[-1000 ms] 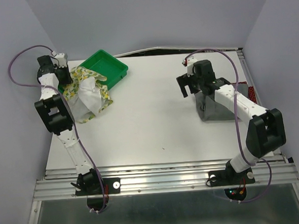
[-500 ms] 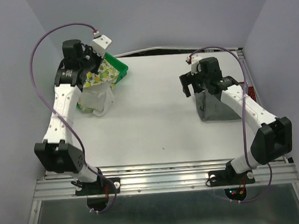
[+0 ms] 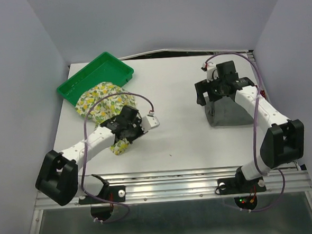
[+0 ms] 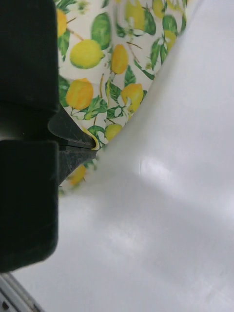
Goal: Fold and stack the skirts
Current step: Move the skirt to the center of the board
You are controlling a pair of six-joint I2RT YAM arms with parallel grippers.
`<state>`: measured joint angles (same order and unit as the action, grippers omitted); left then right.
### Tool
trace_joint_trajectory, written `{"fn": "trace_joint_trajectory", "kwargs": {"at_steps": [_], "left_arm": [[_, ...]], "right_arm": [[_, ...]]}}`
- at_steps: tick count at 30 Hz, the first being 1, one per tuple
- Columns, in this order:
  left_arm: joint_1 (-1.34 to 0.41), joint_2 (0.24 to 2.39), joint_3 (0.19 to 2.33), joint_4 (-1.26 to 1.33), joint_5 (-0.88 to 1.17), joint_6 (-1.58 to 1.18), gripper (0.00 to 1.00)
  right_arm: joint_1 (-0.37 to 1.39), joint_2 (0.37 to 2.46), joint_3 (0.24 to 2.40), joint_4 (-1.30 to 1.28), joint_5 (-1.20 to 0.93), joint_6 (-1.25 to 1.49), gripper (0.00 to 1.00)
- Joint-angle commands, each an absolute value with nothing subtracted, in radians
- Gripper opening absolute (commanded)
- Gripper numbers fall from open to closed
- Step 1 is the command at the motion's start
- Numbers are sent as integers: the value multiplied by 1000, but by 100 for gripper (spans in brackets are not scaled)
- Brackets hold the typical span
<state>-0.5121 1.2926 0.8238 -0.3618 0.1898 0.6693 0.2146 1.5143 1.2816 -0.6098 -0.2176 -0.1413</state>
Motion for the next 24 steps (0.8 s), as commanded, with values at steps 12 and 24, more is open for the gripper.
{"fn": "trace_joint_trajectory", "kwargs": {"at_steps": [12,24], "left_arm": [[-459,1299,957,-331,392,568,69],[47,1549,1403,-449,458,522,77]], "right_arm": [[215,1555,1335,-689,-334,-141,100],[215,1625,1379,-703,-431,-104,100]]}}
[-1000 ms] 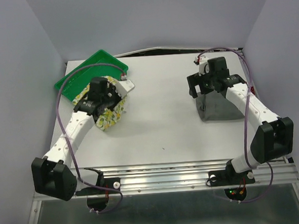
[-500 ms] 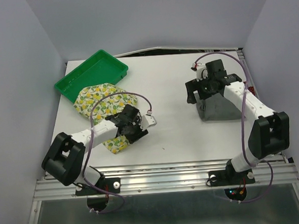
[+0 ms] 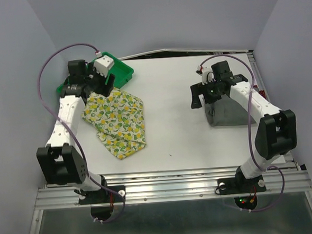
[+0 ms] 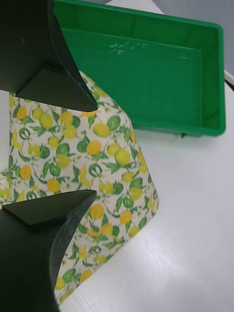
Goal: Fold and stack the skirts
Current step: Move the skirt to the center of the board
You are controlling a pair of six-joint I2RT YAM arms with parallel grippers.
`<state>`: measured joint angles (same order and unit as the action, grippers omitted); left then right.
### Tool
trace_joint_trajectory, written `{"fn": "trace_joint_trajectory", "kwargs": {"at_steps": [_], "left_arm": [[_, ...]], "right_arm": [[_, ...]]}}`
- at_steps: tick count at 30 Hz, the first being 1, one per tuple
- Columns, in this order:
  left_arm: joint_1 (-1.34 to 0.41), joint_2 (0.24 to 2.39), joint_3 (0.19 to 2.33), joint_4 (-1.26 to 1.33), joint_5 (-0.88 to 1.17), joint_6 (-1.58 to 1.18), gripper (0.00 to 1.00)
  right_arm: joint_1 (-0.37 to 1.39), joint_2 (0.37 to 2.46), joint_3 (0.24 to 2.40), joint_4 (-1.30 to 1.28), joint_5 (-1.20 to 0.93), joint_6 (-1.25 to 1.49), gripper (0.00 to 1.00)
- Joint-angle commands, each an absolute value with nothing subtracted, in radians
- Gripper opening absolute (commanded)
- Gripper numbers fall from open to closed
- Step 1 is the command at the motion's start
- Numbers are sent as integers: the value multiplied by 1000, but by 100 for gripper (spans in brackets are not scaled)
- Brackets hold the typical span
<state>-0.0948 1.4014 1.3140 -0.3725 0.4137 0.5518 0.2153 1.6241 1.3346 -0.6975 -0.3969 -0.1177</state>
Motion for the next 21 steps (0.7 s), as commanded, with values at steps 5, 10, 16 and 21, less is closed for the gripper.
{"fn": "trace_joint_trajectory", "kwargs": {"at_steps": [5,10,16,21], "left_arm": [[250,1778,1656,-593,644,528,86],[368,1962,1818,-735,684,583,87],[410,2042,1819,-761,689,610,84],[431,2092,1831,-828,794,667,71]], "right_arm": [[215,1611,1368,-715,-420,-117,100],[215,1612,1367,-729,-420,-124,100],[215,1626,1377,-733,-419,-123,100],[215,1628,1385,-736,-410,-126,100]]}}
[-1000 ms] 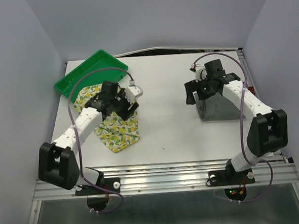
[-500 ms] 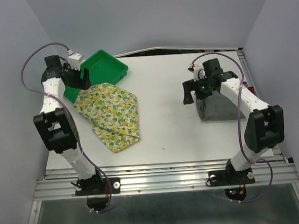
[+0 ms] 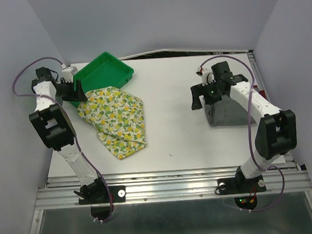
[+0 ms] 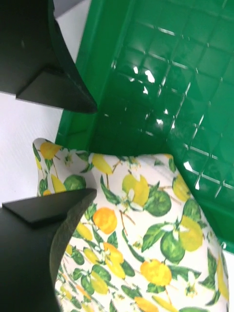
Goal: Fold and stack the skirts
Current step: Move the skirt to the center of the board
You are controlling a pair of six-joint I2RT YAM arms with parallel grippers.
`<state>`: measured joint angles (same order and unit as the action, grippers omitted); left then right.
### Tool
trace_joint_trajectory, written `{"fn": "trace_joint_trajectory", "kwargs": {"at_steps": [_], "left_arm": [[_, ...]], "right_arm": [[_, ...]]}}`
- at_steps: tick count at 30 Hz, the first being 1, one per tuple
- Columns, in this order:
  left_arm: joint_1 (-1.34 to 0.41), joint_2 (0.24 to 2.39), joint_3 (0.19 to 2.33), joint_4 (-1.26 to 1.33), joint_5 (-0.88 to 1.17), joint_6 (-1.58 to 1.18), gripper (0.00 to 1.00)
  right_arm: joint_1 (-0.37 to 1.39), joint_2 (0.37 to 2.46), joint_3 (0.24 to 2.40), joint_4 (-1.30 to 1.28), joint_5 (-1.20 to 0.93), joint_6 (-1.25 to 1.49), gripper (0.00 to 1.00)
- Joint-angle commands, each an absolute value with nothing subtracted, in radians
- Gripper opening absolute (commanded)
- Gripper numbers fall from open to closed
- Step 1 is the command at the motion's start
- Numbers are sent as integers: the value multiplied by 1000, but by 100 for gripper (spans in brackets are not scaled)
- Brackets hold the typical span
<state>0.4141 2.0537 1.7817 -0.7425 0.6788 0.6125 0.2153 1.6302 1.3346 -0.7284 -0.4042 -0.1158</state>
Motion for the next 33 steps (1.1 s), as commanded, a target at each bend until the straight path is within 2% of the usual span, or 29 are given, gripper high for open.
{"fn": "trace_joint_trajectory", "kwargs": {"at_steps": [1,2,5,6,8,9,11,15,19,21,25,29,30,32,33], "left_arm": [[431,2100,1841,-872,836,681,69],[431,2108,1857,-893,856,696,66],[430,2140,1904,-972,933,739,49],[430,2143,1917,-1011,962,765,34],[430,2132,1939,-1029,979,790,20],[430,2091,1936,-1023,982,790,9],[423,2031,1916,-979,980,788,0],[344,1817,1827,-924,927,821,0],[139,1614,1631,-786,746,793,0],[-41,1510,1480,-665,618,741,0],[-315,1436,1245,-485,427,596,0],[-543,1446,1025,-344,339,488,0],[-631,1459,1000,-298,322,468,2],[-713,1473,963,-264,278,456,13],[-786,1486,948,-249,259,454,28]], "right_arm": [[215,1628,1387,-738,-408,-126,100],[215,1628,1388,-739,-407,-126,100],[215,1628,1391,-739,-403,-126,100],[215,1628,1393,-739,-403,-124,100],[215,1623,1393,-739,-400,-126,100],[215,1620,1393,-739,-400,-124,100],[215,1617,1393,-739,-402,-126,100],[215,1609,1402,-738,-403,-123,100],[215,1611,1420,-738,-403,-114,100],[215,1605,1427,-738,-394,-115,100],[215,1586,1417,-741,-370,-126,100],[196,1557,1394,-758,-350,-143,100],[196,1554,1390,-762,-344,-150,100],[196,1543,1373,-767,-334,-159,100],[196,1539,1367,-772,-331,-169,100]]}}
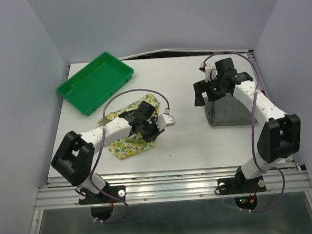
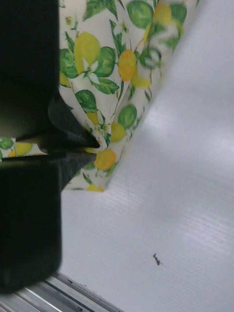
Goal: Fold and stack the skirts
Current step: Move the skirt to the center of the board, then flatten the skirt out
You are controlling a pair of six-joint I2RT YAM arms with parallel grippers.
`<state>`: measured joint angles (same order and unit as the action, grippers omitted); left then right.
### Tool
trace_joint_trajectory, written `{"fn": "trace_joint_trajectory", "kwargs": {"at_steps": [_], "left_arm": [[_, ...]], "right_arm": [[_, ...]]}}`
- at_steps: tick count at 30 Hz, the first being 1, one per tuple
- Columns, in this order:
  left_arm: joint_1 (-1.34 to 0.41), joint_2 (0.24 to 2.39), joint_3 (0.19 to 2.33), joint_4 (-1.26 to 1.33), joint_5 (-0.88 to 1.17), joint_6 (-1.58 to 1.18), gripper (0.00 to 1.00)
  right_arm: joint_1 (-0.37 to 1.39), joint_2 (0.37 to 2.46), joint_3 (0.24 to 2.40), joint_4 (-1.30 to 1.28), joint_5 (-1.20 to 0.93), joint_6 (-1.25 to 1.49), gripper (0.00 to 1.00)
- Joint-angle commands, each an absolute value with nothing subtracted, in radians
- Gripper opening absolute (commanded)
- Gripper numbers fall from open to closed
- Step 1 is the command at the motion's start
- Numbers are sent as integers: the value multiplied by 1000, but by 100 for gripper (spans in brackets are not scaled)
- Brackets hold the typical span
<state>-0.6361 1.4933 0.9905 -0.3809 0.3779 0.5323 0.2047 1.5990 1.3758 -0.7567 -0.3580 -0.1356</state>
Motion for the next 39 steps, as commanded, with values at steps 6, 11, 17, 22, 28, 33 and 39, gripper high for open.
{"fn": "trace_joint_trajectory", "kwargs": {"at_steps": [6,11,17,22,28,33,39], "left_arm": [[-936,1474,971,-241,270,459,56],[-936,1388,1064,-256,301,431,81],[-743,1260,1178,-429,343,437,63],[-387,1168,1120,-580,391,488,57],[-310,1071,895,-563,259,644,84],[-310,1091,857,-522,206,721,90],[-310,1100,778,-413,149,790,92]], "right_arm": [[196,1540,1359,-807,-382,-178,98],[196,1539,1368,-838,-471,-152,94],[288,1500,1301,-818,-508,-156,83],[486,1482,1212,-733,-373,-170,82],[632,1549,1189,-660,-327,-155,87],[667,1647,1126,-497,-376,-60,90],[689,1764,1161,-394,-439,-15,90]]}}
